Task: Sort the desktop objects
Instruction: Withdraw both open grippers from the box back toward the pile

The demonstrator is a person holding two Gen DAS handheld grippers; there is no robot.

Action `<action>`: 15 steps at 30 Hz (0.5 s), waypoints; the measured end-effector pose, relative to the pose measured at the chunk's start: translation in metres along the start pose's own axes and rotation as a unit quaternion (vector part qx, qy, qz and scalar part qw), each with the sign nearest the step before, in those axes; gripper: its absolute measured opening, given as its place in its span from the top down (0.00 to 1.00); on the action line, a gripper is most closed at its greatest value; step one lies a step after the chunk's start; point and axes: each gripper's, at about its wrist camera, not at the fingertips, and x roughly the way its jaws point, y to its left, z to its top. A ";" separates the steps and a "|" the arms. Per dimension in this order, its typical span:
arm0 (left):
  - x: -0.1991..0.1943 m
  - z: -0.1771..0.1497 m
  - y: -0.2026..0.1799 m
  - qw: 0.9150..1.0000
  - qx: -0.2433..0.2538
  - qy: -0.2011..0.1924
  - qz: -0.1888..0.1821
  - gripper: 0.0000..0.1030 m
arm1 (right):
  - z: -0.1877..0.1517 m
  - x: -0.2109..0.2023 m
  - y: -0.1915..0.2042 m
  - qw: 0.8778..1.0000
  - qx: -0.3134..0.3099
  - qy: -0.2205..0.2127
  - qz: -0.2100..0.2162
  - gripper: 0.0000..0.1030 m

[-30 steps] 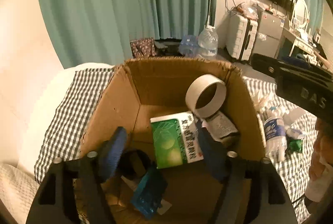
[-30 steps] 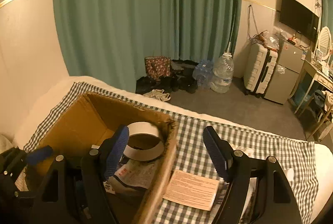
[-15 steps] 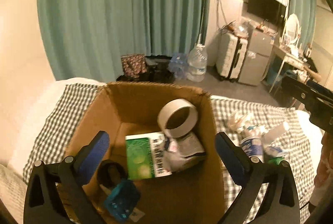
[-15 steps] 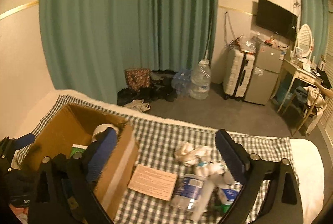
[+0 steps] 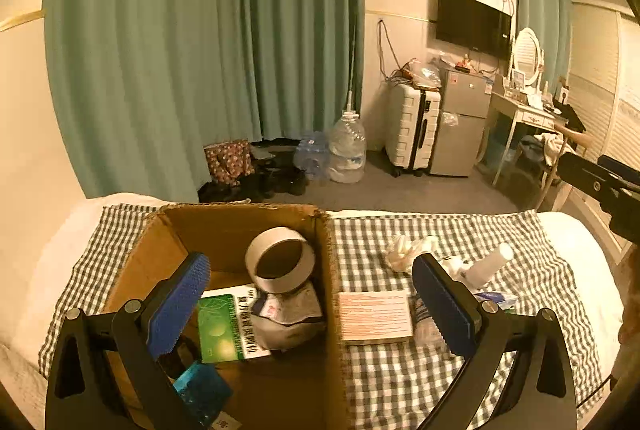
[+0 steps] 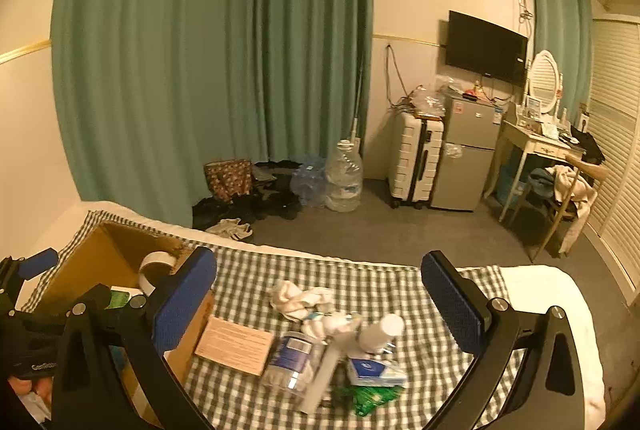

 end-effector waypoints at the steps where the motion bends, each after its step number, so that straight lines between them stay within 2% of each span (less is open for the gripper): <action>1: -0.001 0.001 -0.003 1.000 -0.001 -0.002 -0.003 0.00 | 0.001 -0.003 -0.003 1.000 -0.002 0.000 -0.003 0.00; 10: -0.012 0.007 -0.036 0.999 0.013 -0.029 -0.017 0.00 | -0.003 -0.028 -0.037 0.999 -0.012 -0.003 -0.030 0.00; 15: -0.013 0.006 -0.054 0.999 0.034 -0.033 -0.012 0.00 | -0.008 -0.035 -0.055 0.999 -0.008 -0.001 -0.037 0.00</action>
